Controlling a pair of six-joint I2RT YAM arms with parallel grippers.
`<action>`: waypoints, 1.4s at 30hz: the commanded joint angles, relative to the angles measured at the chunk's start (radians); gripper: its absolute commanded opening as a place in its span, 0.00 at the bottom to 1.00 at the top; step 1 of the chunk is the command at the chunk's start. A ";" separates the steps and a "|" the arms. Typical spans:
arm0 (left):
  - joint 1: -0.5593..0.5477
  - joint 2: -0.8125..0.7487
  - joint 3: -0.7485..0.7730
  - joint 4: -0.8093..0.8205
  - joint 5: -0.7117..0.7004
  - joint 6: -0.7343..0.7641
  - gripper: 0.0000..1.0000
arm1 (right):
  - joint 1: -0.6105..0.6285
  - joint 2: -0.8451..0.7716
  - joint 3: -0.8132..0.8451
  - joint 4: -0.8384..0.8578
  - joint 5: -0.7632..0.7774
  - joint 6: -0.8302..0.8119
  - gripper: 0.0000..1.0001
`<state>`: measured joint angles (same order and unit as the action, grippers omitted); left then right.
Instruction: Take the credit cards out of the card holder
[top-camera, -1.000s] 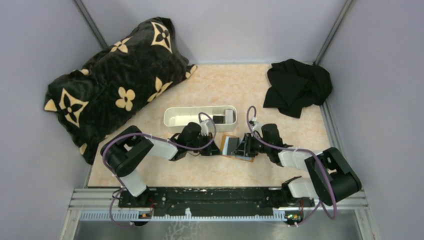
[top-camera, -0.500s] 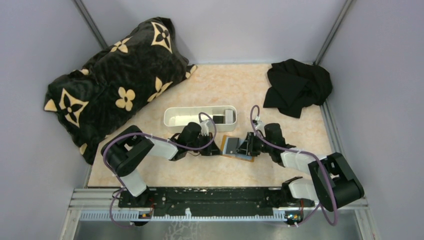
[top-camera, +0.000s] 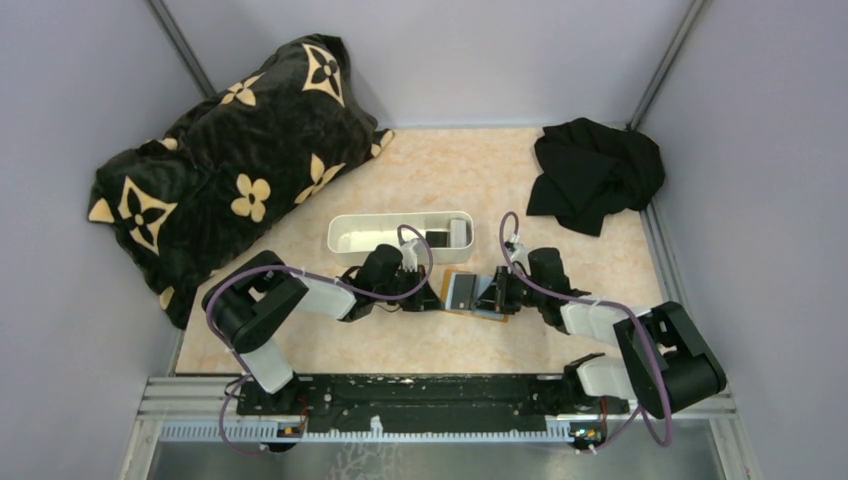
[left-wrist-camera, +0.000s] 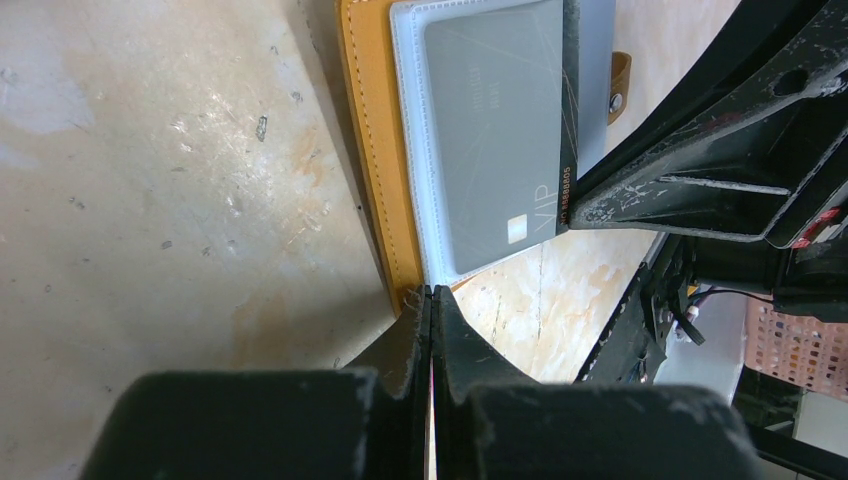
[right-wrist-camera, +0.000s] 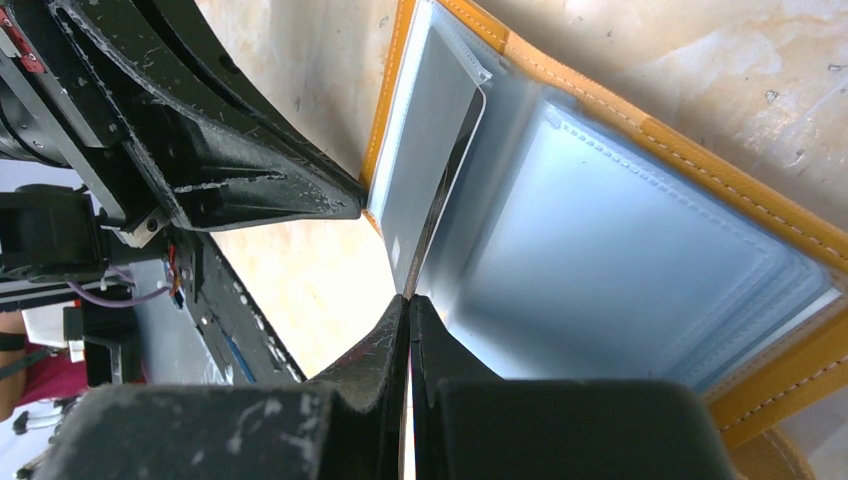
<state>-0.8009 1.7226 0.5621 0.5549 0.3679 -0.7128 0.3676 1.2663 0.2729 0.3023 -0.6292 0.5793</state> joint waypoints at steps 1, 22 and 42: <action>-0.003 0.056 -0.018 -0.133 -0.046 0.048 0.00 | -0.010 -0.029 0.010 0.014 -0.002 -0.010 0.00; 0.000 0.061 -0.001 -0.102 -0.003 0.056 0.00 | -0.093 -0.385 0.067 -0.372 0.173 -0.014 0.00; 0.035 -0.168 0.045 0.033 0.215 -0.053 0.56 | -0.095 -0.586 0.104 -0.357 -0.052 0.093 0.00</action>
<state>-0.7704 1.5993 0.6037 0.4873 0.5190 -0.7338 0.2783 0.7124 0.3504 -0.1371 -0.5957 0.6147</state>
